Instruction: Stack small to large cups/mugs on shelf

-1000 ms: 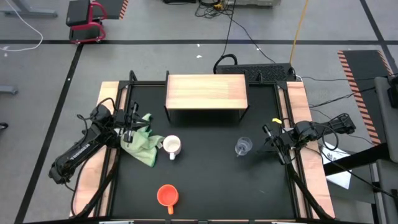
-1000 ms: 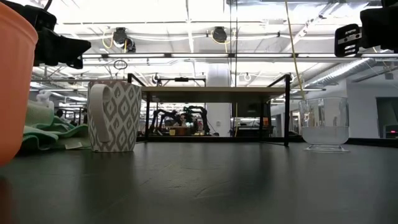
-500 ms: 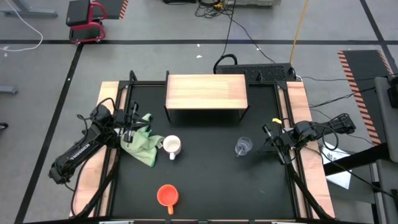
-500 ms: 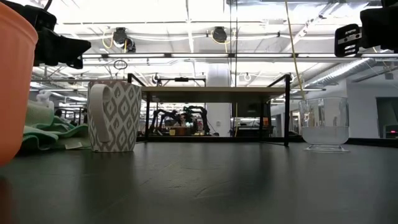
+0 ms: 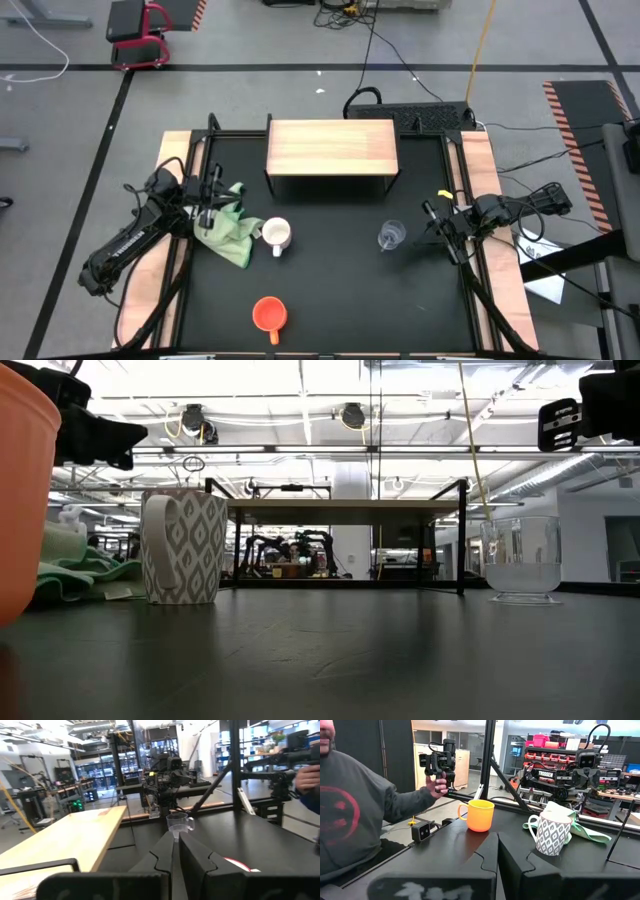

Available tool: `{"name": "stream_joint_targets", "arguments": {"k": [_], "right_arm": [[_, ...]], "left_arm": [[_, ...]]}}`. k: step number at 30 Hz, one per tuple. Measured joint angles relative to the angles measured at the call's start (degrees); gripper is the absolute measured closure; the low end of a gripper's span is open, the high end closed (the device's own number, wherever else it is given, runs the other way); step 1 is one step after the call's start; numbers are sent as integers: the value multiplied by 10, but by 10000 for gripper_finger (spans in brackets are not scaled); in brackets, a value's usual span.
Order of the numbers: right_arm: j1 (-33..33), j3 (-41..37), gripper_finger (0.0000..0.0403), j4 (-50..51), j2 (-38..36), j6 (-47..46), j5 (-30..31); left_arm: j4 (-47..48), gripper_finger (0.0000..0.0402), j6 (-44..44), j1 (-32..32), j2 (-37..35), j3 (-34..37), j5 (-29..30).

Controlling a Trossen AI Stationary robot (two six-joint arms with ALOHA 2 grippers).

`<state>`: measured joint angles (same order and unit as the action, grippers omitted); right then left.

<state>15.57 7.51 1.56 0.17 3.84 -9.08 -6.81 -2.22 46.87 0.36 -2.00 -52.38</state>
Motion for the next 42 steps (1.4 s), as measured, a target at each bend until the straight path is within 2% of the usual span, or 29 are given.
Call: {"name": "stream_joint_targets", "arguments": {"k": [12,27,33,42], "right_arm": [[0,0,403,0,0,2,0],[0,0,403,0,0,14,0],[0,0,403,0,0,0,0],[0,0,403,0,0,4,0]], "left_arm": [[-8,371,18,0,0,0,1],[-8,371,81,0,0,0,1],[-8,371,84,0,0,0,39],[-8,371,98,0,0,0,40]]}}
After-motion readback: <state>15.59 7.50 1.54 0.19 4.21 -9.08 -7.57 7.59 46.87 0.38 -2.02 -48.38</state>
